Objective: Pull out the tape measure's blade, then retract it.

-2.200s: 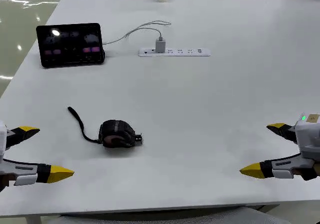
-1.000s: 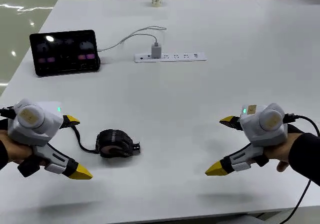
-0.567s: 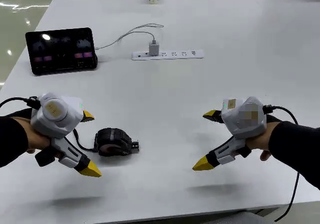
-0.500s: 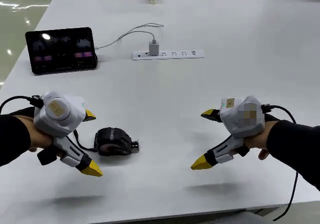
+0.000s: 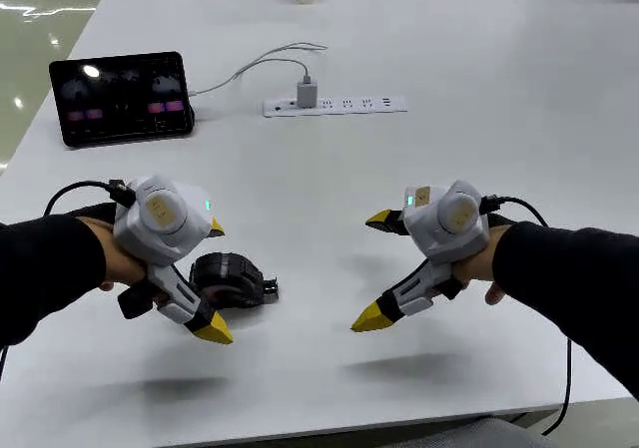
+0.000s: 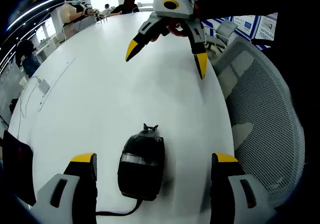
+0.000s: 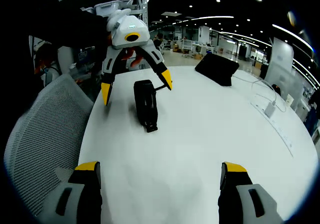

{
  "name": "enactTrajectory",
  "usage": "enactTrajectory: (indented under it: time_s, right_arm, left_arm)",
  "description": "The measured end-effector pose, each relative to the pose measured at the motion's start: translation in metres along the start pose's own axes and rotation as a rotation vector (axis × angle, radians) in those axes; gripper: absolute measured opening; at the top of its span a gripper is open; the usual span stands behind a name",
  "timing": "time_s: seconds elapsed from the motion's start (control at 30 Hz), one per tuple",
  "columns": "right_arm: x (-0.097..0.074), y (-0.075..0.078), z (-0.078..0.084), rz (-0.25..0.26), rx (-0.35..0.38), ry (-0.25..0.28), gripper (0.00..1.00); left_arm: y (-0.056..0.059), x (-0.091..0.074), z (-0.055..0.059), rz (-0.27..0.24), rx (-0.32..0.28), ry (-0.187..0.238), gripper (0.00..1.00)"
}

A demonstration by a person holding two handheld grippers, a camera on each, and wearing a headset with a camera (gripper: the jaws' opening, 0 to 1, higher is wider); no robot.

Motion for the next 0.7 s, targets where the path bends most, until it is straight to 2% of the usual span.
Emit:
enactTrajectory:
  time_s: [0.3, 0.43, 0.5, 0.63, 0.7]
  right_arm:
    - [0.024, 0.004, -0.012, -0.029, -0.007, 0.003, 0.99]
    - [0.032, 0.006, -0.016, -0.036, -0.013, -0.002, 0.97]
    - [0.036, 0.006, -0.018, -0.032, -0.012, 0.003, 0.95]
    - [0.041, 0.006, -0.021, -0.034, -0.013, 0.008, 0.94]
    - [0.042, 0.006, -0.022, -0.035, -0.015, 0.007, 0.93]
  left_arm:
    - [-0.003, 0.008, -0.006, -0.007, 0.065, -0.025, 0.77]
    - [-0.004, 0.009, -0.008, -0.011, 0.052, -0.022, 0.71]
    - [-0.006, 0.009, -0.007, -0.018, 0.07, -0.034, 0.67]
    - [-0.008, 0.009, -0.006, -0.022, 0.064, -0.04, 0.61]
    - [-0.009, 0.01, -0.005, -0.025, 0.06, -0.041, 0.55]
Point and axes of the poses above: the centre of the closed fingertips' face, and the gripper's own axes: x roughly forward along the fingers, y roughly to its right, z roughly out of its underside, the point moved 7 cm from there along -x, roughly backward along the fingers, and after that the axes turned 13 degrees about -z, right-handed, at the moved point
